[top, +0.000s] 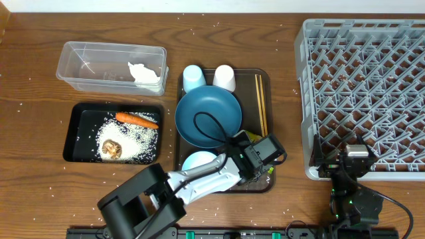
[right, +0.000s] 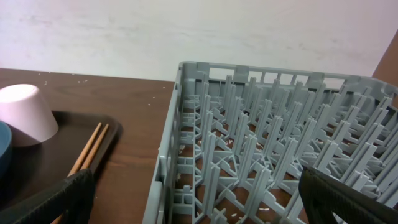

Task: Sort waste into correct bins and load items into the dishwasher rack
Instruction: 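Carry the wrapper left and drop it into the clear container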

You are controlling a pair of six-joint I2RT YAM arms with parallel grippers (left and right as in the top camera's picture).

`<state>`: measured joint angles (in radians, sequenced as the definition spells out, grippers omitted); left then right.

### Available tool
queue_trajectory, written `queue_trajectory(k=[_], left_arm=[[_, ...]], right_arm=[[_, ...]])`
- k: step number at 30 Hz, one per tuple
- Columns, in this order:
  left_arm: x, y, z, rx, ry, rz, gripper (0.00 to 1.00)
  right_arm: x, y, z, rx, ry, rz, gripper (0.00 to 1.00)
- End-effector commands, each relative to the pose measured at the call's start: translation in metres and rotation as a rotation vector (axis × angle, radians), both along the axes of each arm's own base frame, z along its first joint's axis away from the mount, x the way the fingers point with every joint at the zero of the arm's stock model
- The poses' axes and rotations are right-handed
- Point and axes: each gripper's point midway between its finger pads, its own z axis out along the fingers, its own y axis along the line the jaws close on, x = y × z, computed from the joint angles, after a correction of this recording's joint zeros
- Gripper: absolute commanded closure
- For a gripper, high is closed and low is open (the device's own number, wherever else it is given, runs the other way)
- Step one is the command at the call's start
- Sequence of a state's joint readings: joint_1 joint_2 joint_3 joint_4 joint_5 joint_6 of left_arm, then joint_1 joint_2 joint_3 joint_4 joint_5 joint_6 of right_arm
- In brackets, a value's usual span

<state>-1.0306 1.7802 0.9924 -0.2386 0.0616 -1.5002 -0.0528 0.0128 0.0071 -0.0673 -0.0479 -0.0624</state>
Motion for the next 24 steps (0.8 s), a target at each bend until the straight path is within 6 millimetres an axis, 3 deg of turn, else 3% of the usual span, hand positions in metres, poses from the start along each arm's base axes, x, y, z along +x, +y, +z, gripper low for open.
queue_trajectory(k=[1, 10, 14, 20, 24], left_arm=[[-0.001, -0.004, 0.031, -0.051, -0.062, -0.071, 0.94], [-0.005, 0.007, 0.102, -0.162, -0.140, -0.067, 0.94], [0.017, 0.032, 0.130, -0.136, -0.269, -0.022, 0.94], [0.085, 0.132, 0.166, 0.081, -0.513, 0.234, 0.94], [0.131, 0.219, 0.179, 0.256, -0.612, 0.486, 0.94]], right_arm=[[0.000, 0.001, -0.001, 0.001, 0.004, 0.003, 0.01], [0.000, 0.001, -0.001, 0.001, 0.004, 0.003, 0.01], [0.000, 0.001, -0.001, 0.001, 0.004, 0.003, 0.01], [0.000, 0.001, -0.001, 0.001, 0.004, 0.004, 0.01], [0.000, 0.001, -0.001, 0.001, 0.004, 0.003, 0.01]])
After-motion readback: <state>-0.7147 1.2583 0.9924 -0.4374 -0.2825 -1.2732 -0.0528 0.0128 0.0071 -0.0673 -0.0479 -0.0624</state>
